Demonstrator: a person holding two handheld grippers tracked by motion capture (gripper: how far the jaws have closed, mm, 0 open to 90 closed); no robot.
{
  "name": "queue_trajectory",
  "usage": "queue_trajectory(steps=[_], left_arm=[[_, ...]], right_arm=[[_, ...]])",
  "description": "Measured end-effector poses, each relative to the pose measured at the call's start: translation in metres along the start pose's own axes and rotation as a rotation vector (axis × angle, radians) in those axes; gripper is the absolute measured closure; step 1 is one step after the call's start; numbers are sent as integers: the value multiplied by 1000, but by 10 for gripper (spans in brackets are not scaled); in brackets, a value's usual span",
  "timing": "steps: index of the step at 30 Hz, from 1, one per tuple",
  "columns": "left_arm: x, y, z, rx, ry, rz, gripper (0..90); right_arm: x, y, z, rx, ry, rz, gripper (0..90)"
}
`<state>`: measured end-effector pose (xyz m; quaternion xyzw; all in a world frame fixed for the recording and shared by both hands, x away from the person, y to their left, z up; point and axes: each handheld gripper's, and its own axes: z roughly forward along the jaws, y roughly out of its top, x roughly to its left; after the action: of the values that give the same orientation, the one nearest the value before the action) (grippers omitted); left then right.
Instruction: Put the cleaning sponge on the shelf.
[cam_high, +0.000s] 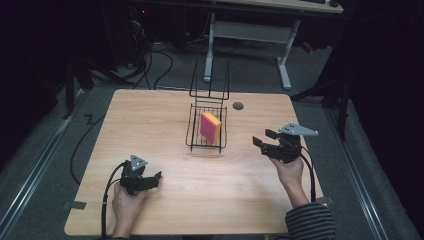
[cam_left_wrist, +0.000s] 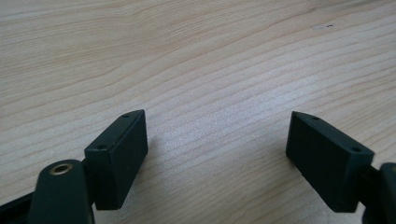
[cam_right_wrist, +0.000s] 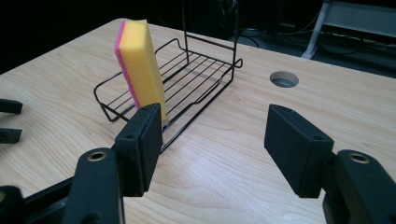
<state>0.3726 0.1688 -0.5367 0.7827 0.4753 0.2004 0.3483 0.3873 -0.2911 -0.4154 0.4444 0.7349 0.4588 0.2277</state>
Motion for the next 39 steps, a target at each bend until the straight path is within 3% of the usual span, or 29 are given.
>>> queue_trajectory(steps=[16,39], left_arm=[[0,0,0,-1,1,0,213],[0,0,0,-1,2,1,212]], right_arm=[[-6,-20,-18,-30,-7,46,377],[-14,-57,-22,-29,-16,115,377]])
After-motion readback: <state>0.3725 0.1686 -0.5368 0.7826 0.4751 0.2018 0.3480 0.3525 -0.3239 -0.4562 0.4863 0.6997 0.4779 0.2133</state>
